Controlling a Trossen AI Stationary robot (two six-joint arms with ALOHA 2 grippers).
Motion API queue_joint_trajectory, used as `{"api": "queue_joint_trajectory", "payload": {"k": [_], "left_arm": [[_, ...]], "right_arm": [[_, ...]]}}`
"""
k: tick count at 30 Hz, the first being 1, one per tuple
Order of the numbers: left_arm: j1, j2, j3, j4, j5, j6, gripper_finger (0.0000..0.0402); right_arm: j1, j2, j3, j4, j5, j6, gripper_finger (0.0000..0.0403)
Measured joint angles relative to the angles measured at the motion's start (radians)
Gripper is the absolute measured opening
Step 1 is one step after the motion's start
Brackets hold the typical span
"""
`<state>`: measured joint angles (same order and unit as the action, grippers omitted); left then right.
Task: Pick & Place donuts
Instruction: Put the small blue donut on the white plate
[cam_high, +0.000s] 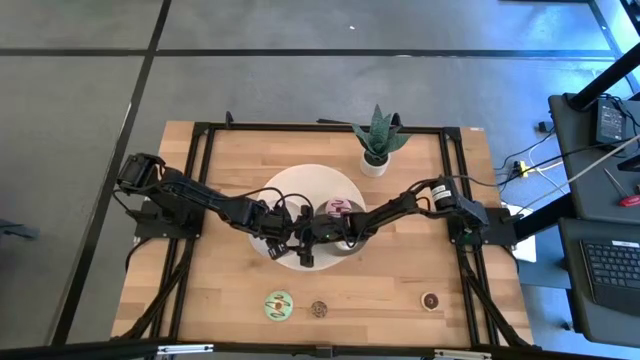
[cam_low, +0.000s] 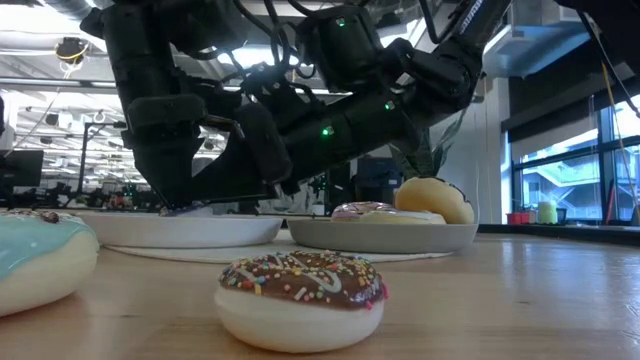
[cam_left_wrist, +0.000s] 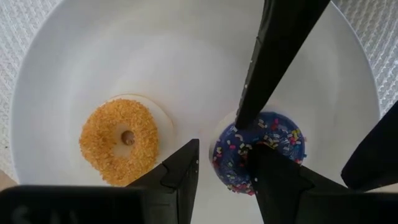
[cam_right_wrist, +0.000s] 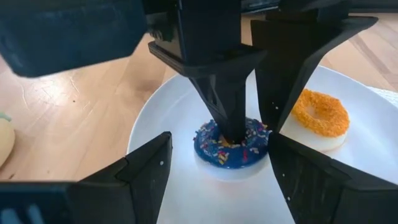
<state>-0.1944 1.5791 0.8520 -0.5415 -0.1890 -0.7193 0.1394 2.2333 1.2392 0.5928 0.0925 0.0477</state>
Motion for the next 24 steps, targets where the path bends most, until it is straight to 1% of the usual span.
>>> {"api": "queue_joint_trajectory", "payload": {"k": [10, 24], "left_arm": [[0.000, 0.000, 0.000, 0.000, 0.000, 0.000, 0.0132], [0.000, 0.000, 0.000, 0.000, 0.000, -0.001, 0.0128]], "right_arm": [[0.000, 0.000, 0.000, -0.059, 0.000, -0.002, 0.0266], [0.001, 0.000, 0.031, -0.031, 0.001, -0.005, 0.0266]]}}
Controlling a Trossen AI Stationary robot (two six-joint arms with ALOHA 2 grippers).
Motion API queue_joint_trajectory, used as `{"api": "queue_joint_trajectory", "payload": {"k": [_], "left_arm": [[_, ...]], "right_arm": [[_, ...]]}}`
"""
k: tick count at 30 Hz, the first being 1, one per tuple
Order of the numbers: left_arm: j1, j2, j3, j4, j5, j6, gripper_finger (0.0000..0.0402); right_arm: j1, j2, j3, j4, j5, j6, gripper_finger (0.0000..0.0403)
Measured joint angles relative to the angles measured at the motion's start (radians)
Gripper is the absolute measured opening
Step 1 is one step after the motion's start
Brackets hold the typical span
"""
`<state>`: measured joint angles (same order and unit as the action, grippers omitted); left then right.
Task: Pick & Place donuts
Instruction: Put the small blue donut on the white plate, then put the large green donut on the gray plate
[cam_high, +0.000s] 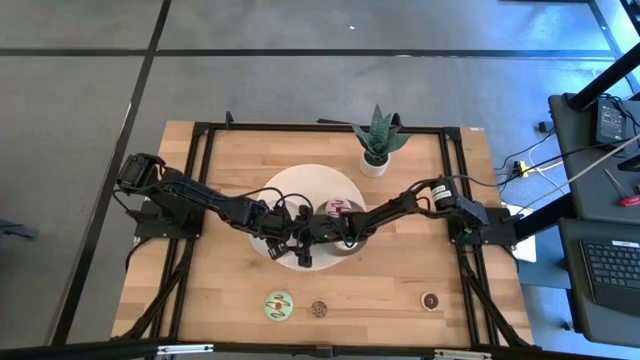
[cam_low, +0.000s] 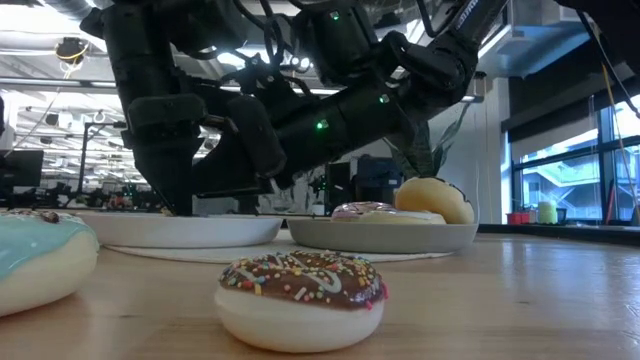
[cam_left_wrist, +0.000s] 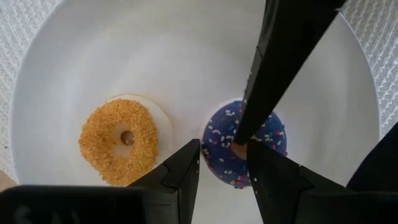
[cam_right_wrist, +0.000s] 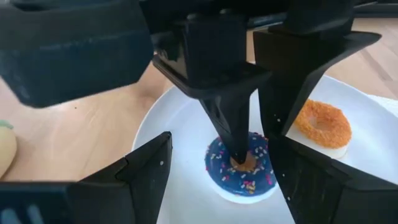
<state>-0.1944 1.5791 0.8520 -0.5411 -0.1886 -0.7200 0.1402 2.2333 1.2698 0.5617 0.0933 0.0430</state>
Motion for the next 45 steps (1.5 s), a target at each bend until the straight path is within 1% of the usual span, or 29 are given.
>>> {"api": "queue_joint_trajectory", "payload": {"k": [5, 11, 17, 20, 22, 25, 27, 29, 32, 33, 35, 37, 41, 45], "left_arm": [[0.000, 0.000, 0.000, 0.000, 0.000, 0.000, 0.0128], [0.000, -0.015, 0.000, 0.000, -0.002, 0.009, 0.0127], [0.000, -0.070, 0.000, -0.011, -0.003, 0.009, 0.0127], [0.000, -0.105, 0.000, -0.016, -0.003, 0.009, 0.0128], [-0.002, -0.131, 0.000, -0.016, -0.002, 0.013, 0.0127], [-0.021, -0.166, 0.000, 0.000, -0.002, 0.043, 0.0128], [-0.043, -0.180, 0.000, 0.011, 0.010, 0.051, 0.0127], [-0.065, -0.187, 0.000, 0.014, 0.051, 0.052, 0.0128], [-0.102, -0.189, 0.000, 0.014, 0.150, 0.050, 0.0127], [-0.117, -0.189, 0.000, 0.015, 0.180, 0.038, 0.0128], [-0.145, -0.181, 0.000, 0.032, 0.207, 0.007, 0.0128], [-0.177, -0.175, -0.001, 0.057, 0.207, 0.006, 0.0127], [-0.237, -0.156, -0.008, 0.144, 0.207, 0.055, 0.0127], [-0.281, -0.149, -0.013, 0.212, 0.207, 0.051, 0.0128]], "right_arm": [[0.000, 0.000, 0.000, -0.007, 0.000, -0.001, 0.0266], [-0.001, -0.003, 0.001, -0.042, 0.002, -0.047, 0.0266], [-0.001, -0.059, 0.001, -0.125, 0.002, -0.049, 0.0266], [-0.002, -0.110, 0.001, -0.201, 0.002, -0.052, 0.0266], [-0.002, -0.159, 0.001, -0.288, 0.002, -0.060, 0.0266], [-0.002, -0.243, 0.001, -0.488, 0.001, -0.078, 0.0266], [-0.002, -0.307, 0.001, -0.658, 0.001, -0.078, 0.0266], [-0.002, -0.374, 0.001, -0.820, 0.002, -0.065, 0.0266], [0.001, -0.454, 0.001, -0.969, 0.003, -0.003, 0.0266], [0.005, -0.476, 0.001, -1.000, 0.003, 0.011, 0.0266], [0.015, -0.503, 0.001, -1.026, 0.021, 0.032, 0.0266], [0.030, -0.521, 0.001, -1.030, 0.066, 0.032, 0.0266], [0.048, -0.523, 0.001, -1.026, 0.161, 0.030, 0.0266], [0.047, -0.524, 0.001, -1.028, 0.177, 0.031, 0.0266]]}}
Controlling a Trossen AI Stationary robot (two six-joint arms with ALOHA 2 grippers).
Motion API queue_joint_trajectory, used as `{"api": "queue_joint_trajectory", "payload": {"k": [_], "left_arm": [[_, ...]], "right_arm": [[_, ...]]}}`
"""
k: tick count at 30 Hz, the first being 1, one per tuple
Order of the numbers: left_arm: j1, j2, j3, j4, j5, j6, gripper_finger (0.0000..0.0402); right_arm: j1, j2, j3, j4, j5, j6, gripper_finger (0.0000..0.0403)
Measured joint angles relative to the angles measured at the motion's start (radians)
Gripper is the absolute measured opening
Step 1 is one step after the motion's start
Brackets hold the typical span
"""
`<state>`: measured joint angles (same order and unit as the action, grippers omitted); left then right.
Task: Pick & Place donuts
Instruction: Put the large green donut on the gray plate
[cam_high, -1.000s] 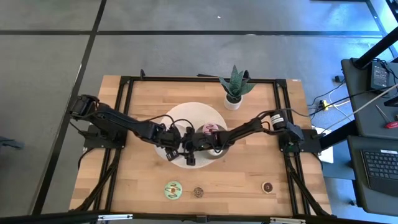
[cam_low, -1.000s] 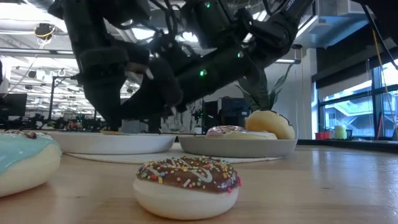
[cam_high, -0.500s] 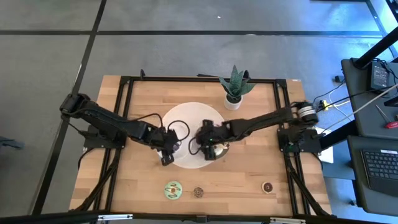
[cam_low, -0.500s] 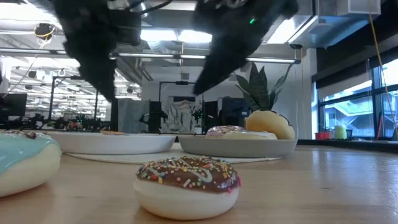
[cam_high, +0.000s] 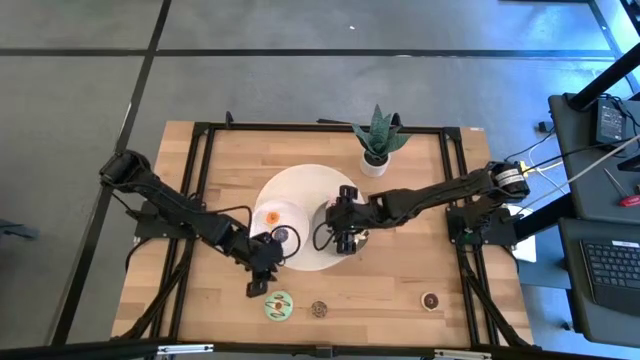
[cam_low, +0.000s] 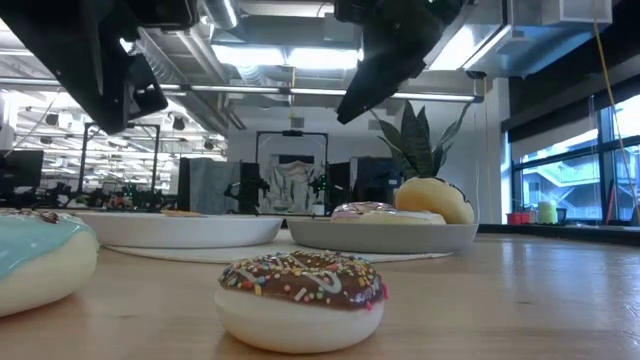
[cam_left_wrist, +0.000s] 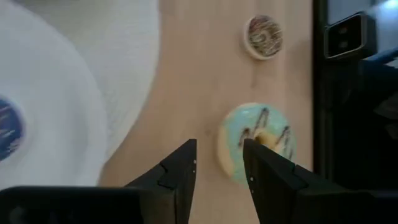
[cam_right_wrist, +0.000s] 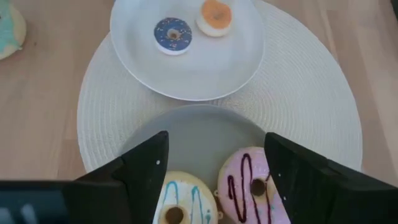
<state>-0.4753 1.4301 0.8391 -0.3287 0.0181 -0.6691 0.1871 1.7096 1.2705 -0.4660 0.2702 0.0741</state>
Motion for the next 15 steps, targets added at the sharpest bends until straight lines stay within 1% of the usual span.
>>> {"api": "queue_joint_trajectory", "payload": {"k": [4, 8, 12, 15], "left_arm": [[-0.030, 0.002, -0.001, 0.049, -0.020, 0.002, 0.0128], [-0.049, 0.002, -0.001, 0.111, -0.060, 0.050, 0.0136], [-0.069, 0.014, -0.001, 0.187, -0.064, 0.128, 0.0166], [-0.076, 0.017, -0.001, 0.204, -0.050, 0.132, 0.0198]], "right_arm": [[0.000, 0.000, 0.000, 0.000, 0.000, 0.000, 0.0266], [0.000, 0.000, 0.000, 0.000, -0.001, 0.000, 0.0266], [0.000, 0.000, 0.000, -0.004, -0.001, 0.002, 0.0266], [0.001, 0.000, 0.000, -0.038, -0.001, 0.029, 0.0266]]}}
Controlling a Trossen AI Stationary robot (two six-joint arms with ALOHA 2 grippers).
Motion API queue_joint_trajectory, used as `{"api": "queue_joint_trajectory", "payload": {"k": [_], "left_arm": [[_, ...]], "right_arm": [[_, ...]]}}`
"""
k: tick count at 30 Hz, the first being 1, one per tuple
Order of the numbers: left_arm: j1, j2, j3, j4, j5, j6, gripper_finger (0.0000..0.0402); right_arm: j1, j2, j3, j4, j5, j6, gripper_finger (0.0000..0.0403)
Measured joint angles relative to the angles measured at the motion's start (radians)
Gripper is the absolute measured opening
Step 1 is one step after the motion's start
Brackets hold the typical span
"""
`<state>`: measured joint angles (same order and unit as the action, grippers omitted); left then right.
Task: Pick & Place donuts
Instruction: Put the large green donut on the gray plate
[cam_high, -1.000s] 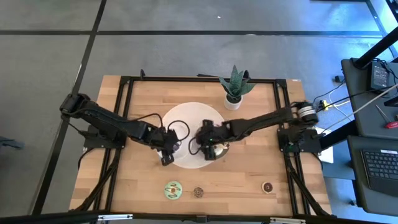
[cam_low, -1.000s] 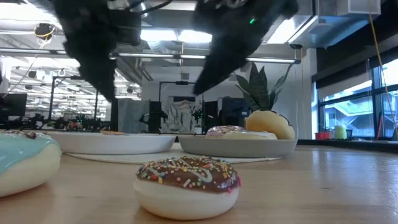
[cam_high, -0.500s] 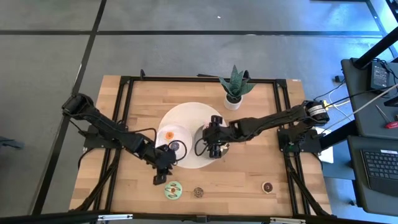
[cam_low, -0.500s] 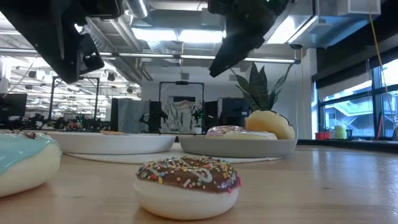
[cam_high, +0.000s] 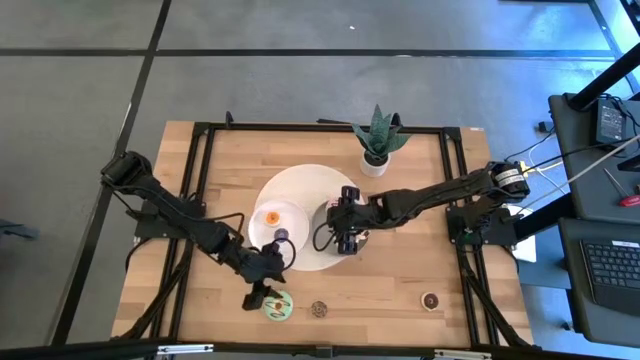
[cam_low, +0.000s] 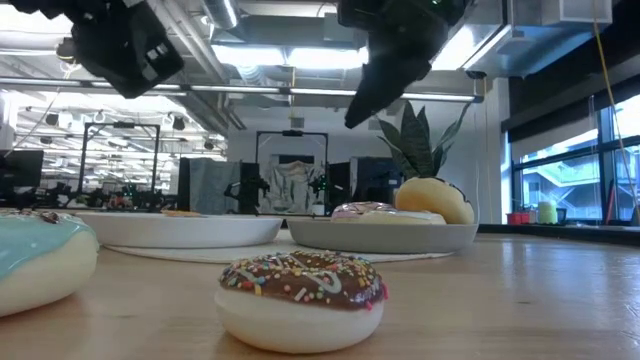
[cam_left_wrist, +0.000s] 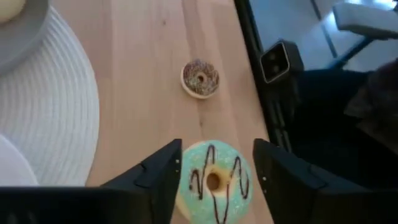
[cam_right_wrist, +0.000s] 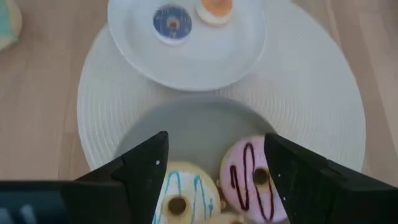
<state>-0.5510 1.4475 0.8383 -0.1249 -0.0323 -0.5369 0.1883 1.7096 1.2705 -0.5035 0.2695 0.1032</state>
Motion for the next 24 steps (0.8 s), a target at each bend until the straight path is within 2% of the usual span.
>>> {"api": "queue_joint_trajectory", "payload": {"k": [4, 7, 10, 17, 24], "left_arm": [[-0.009, 0.000, 0.000, -0.006, 0.097, 0.001, 0.0229], [-0.025, 0.000, 0.000, -0.008, 0.103, 0.015, 0.0239], [-0.038, 0.000, 0.000, -0.014, 0.084, 0.060, 0.0241], [-0.065, 0.001, 0.000, -0.042, -0.079, 0.088, 0.0231], [-0.071, 0.081, 0.000, -0.014, -0.066, 0.055, 0.0209]], "right_arm": [[0.000, 0.000, -0.001, -0.031, 0.000, 0.007, 0.0266], [-0.002, 0.000, -0.001, -0.030, 0.004, 0.002, 0.0266], [-0.002, 0.000, -0.001, -0.030, 0.015, 0.000, 0.0266], [-0.002, 0.000, -0.001, -0.030, 0.025, -0.004, 0.0266], [-0.002, 0.000, -0.001, -0.032, 0.026, -0.010, 0.0266]]}}
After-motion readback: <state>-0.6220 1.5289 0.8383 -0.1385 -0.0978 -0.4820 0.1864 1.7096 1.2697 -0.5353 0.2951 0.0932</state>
